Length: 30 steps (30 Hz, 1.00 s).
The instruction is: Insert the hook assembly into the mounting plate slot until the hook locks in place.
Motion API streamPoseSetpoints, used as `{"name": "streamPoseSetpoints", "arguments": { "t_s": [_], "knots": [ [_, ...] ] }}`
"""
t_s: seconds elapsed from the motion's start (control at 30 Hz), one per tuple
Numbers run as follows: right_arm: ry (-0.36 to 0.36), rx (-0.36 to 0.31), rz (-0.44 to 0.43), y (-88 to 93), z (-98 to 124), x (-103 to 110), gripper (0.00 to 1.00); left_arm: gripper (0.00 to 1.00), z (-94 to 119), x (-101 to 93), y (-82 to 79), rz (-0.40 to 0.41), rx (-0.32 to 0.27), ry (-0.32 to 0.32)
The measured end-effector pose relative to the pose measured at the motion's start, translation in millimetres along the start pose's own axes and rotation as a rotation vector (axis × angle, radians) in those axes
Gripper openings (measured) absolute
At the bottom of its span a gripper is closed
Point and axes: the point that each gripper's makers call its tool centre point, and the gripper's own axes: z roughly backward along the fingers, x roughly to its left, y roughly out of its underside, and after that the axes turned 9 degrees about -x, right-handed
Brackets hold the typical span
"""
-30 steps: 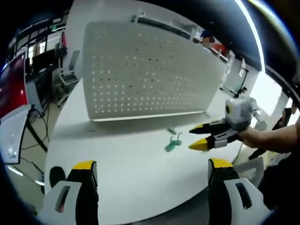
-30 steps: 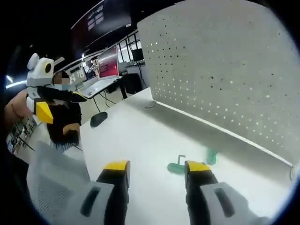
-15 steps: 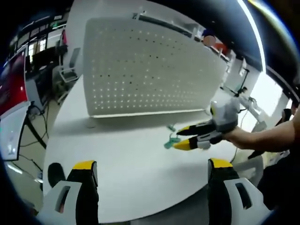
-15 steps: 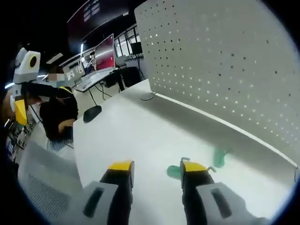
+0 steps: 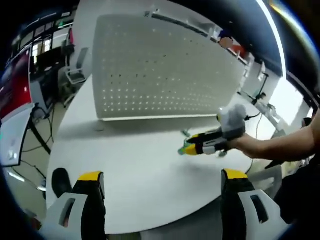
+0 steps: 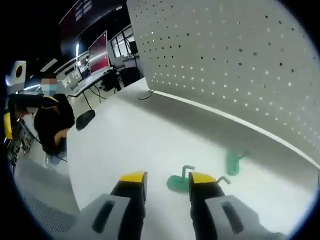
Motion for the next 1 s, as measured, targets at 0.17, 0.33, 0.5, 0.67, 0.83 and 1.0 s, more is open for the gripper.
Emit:
{"name": "streamPoseSetpoints", "arguments": {
  "t_s": [0.17, 0.33, 0.5, 0.67, 0.83, 1.0],
  "knots": [
    [0.006, -0.002, -0.001, -7.3, -10, -1, 0.27, 0.98, -1, -0.1, 1.4, 0.003, 0.006, 0.002],
    [0.006, 0.006, 0.009, -12.6, -20, -2, 0.23, 0.98, -3, 0.6, 1.1, 0.003, 0.011, 0.005],
    [0.016, 0.025, 0.043, -17.4, -29, -6, 0.17, 0.97, -3, 2.6, -0.1, 0.005, 0.011, 0.003],
    [0.018, 0.055, 0.084, -18.2, -36, -9, 0.09, 0.97, -3, 6.1, 0.3, 0.009, 0.015, -0.001],
    [0.033, 0.076, 0.109, -15.9, -35, -14, 0.02, 0.97, -4, 8.4, -0.7, 0.007, 0.015, -0.006],
    [0.036, 0.083, 0.113, -15.4, -35, -16, 0.01, 0.97, -6, 8.4, -2.3, 0.016, 0.006, -0.007]
  ]
}}
